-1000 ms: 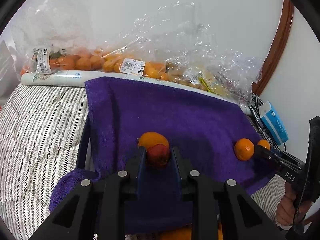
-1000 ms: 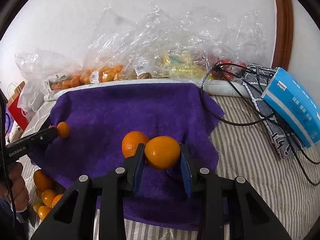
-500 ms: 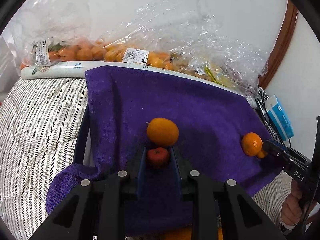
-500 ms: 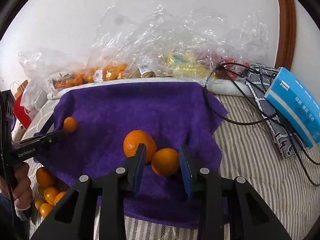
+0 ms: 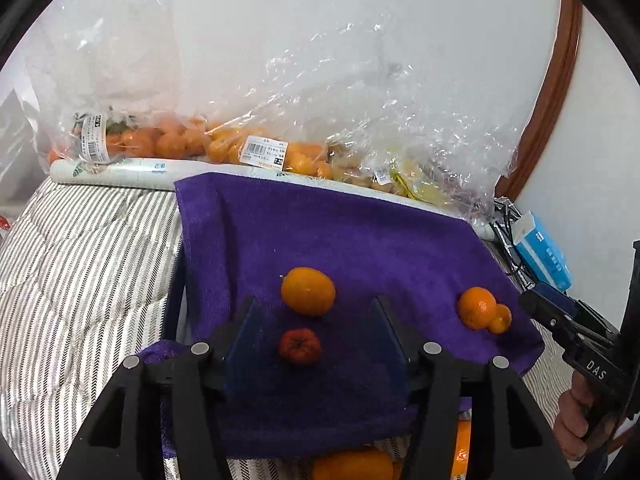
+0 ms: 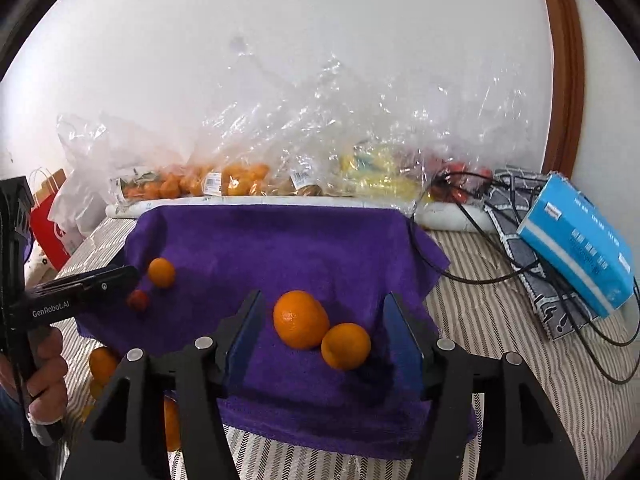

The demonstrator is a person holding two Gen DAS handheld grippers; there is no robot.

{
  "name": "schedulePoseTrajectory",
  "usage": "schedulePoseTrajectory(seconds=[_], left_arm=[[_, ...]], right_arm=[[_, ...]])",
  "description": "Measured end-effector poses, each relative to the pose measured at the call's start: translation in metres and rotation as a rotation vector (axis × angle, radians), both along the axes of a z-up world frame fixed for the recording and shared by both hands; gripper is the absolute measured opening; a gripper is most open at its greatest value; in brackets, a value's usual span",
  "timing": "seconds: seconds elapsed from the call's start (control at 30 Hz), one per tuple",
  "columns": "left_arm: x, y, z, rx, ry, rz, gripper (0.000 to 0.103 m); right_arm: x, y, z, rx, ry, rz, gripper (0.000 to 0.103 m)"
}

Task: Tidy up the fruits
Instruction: 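Withdraw both open tools from the towel toward the fruit in front of it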

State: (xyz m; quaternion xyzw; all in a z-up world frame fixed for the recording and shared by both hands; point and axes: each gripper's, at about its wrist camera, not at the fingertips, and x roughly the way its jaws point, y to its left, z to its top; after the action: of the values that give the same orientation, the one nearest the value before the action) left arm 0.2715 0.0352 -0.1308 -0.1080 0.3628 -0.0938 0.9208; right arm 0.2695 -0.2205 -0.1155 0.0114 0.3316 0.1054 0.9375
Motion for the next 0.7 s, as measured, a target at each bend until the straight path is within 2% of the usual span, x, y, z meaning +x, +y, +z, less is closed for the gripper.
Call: schedulePoseTrajectory(seconds=[0.27, 0.47, 0.7], left_arm=[[-0.013, 0.005, 0.015, 0.025, -0.031, 0.037, 0.063], [-0.044, 0.019, 0.017, 0.045, -0.043, 0.056, 0.064], [-0.081, 0.045, 0.013, 0.027, -0.071, 0.100, 0.064]], right_arm=[[-0.014, 0.019, 0.015, 0.015, -0.004, 0.048, 0.061], [-0.042, 0.036, 0.025, -0.012, -0.006, 0.077, 0.061], [-0.073, 0.052, 0.019, 0.021, 0.039, 0.097, 0.061]])
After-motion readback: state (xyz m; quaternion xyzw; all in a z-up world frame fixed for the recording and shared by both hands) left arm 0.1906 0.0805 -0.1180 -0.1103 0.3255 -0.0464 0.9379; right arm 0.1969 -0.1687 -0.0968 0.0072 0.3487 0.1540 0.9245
